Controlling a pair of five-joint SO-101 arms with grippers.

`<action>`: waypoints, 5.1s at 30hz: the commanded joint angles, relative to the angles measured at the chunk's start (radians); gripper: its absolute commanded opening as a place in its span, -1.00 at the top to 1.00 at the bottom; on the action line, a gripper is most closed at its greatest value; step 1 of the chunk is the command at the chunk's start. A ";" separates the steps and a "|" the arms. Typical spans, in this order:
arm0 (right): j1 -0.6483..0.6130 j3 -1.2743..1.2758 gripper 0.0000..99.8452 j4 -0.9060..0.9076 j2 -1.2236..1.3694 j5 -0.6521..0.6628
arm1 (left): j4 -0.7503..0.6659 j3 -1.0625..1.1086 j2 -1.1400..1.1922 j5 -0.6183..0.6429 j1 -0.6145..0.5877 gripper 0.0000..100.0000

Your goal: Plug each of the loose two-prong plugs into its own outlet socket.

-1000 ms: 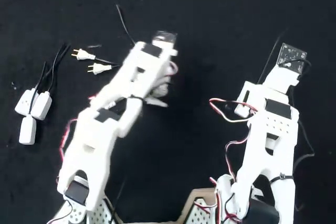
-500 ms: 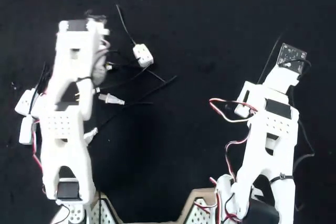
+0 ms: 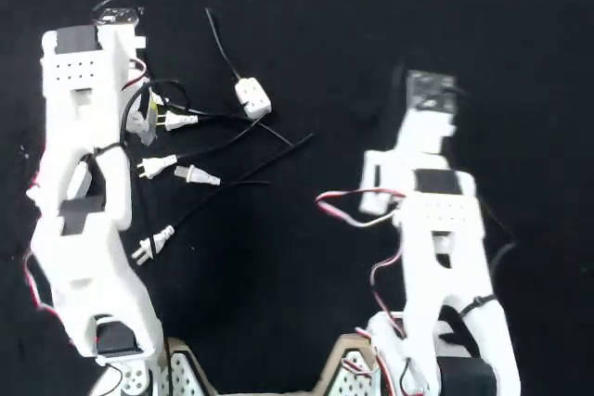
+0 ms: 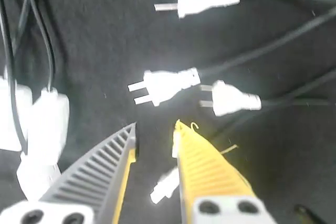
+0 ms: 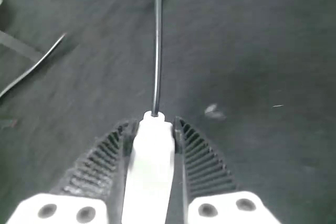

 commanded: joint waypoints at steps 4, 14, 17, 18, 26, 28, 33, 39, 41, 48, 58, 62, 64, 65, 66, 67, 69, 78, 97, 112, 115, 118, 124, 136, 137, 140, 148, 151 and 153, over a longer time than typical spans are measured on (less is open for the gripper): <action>-0.107 -0.033 0.98 0.034 0.002 0.046 | -0.153 0.498 -0.290 0.002 0.189 0.74; -0.107 -0.021 0.98 0.028 -0.001 0.049 | -0.760 1.101 -0.549 0.043 0.361 0.74; -0.107 -0.021 0.98 0.028 0.001 0.049 | -0.865 1.118 -0.489 0.044 0.318 0.74; -0.107 -0.021 0.98 0.028 0.002 0.049 | -0.891 1.109 -0.457 0.046 0.292 0.74; -0.110 -0.018 0.98 0.028 0.002 0.049 | -0.822 0.854 -0.160 0.133 0.035 0.74; -0.112 -0.018 0.98 0.028 0.004 0.049 | -0.799 0.796 -0.133 0.135 -0.019 0.74; -0.115 -0.018 0.98 0.028 0.005 0.049 | -0.793 0.708 -0.129 0.137 -0.117 0.74; -0.199 -0.002 0.98 0.034 0.004 0.049 | -0.789 0.682 -0.130 0.137 -0.156 0.74; -0.270 0.018 0.98 0.029 -0.001 0.061 | -0.743 0.662 -0.130 0.135 -0.165 0.74; -0.500 0.048 0.95 0.029 0.005 0.161 | -0.520 0.515 -0.130 0.135 -0.223 0.74; -0.629 0.042 0.58 0.034 -0.002 0.161 | -0.367 0.429 -0.132 0.129 -0.285 0.74; -0.591 0.048 0.67 0.035 -0.001 0.170 | -0.365 0.440 -0.160 0.112 -0.285 0.74; -0.565 0.050 0.70 0.048 0.005 0.216 | -0.365 0.466 -0.216 0.080 -0.282 0.74; -0.560 0.053 0.71 0.052 0.007 0.238 | -0.365 0.484 -0.259 0.071 -0.278 0.74; -0.560 0.064 0.71 0.051 0.005 0.256 | -0.367 0.507 -0.307 0.064 -0.277 0.74; -0.560 0.070 0.72 0.051 0.004 0.270 | -0.370 0.535 -0.361 0.055 -0.274 0.74; -0.551 0.081 0.72 0.048 0.005 0.308 | -0.374 0.598 -0.470 0.043 -0.260 0.74; -0.442 0.143 0.72 -0.058 0.007 0.393 | -0.585 0.993 -0.729 0.080 -0.065 0.74; -0.704 0.070 0.72 0.101 -0.007 0.270 | -0.861 1.228 -0.753 0.315 -0.044 0.74; -0.902 0.197 0.71 -0.034 -0.033 0.147 | -0.861 1.227 -0.756 0.321 -0.140 0.74; -0.870 0.206 0.71 -0.035 -0.033 0.157 | -0.858 1.227 -0.761 0.321 -0.140 0.74; -0.793 0.206 0.71 -0.035 -0.033 0.247 | -0.858 1.227 -0.761 0.321 -0.140 0.74; -0.674 0.205 0.71 -0.035 -0.033 0.342 | -0.858 1.227 -0.763 0.321 -0.140 0.75; -0.678 0.203 0.71 -0.015 -0.033 0.358 | -0.856 1.228 -0.763 0.321 -0.134 0.75; -0.655 0.199 0.70 0.002 -0.033 0.387 | -0.855 1.228 -0.761 0.321 -0.133 0.75; -0.615 0.180 0.61 0.032 -0.033 0.420 | -0.841 1.227 -0.761 0.321 -0.131 0.75; -0.614 0.183 0.54 0.029 -0.033 0.440 | -0.821 1.224 -0.763 0.321 -0.130 0.75; -0.614 0.202 0.59 0.025 -0.033 0.517 | -0.819 1.228 -0.763 0.315 -0.096 0.75; -0.612 0.234 0.66 -0.014 -0.033 0.601 | -0.790 1.224 -0.763 0.311 -0.056 0.74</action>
